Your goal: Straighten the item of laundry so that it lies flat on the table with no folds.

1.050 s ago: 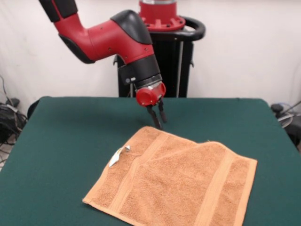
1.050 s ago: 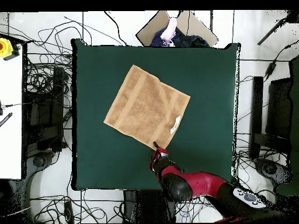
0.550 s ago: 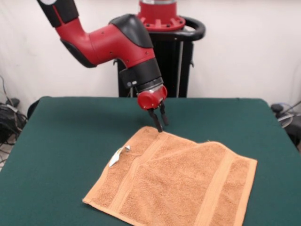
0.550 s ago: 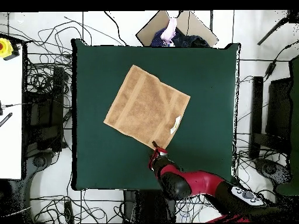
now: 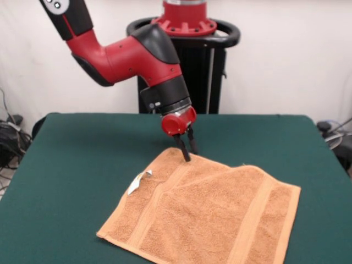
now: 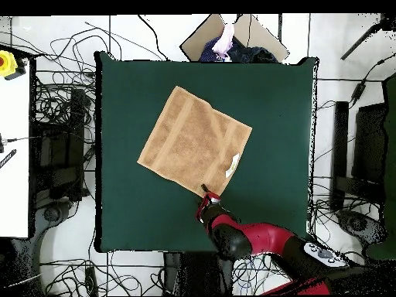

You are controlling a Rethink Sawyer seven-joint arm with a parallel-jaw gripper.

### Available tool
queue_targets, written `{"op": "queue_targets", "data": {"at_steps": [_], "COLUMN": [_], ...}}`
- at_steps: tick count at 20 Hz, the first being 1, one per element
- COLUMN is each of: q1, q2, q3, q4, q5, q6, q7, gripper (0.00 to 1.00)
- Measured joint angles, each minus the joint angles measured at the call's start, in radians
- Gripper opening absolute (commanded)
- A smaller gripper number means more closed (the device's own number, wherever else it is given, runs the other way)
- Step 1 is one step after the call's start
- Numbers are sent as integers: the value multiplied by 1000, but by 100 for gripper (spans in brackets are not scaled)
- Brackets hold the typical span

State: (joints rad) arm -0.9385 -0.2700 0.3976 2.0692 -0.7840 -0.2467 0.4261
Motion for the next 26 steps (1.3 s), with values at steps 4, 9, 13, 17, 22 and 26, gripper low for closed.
{"op": "queue_targets", "data": {"at_steps": [4,9,13,17,22,26], "q1": [-2,-11,-16,-18,-18,-18], "q2": [5,7,7,7,7,7], "q3": [0,1,1,1,1,1], "q4": [-2,-2,-2,-2,-2,-2], "q5": [0,0,0,0,0,0], "q6": [0,0,0,0,0,0], "q7": [0,0,0,0,0,0], "gripper": [100,100,100,0,0,0]}}
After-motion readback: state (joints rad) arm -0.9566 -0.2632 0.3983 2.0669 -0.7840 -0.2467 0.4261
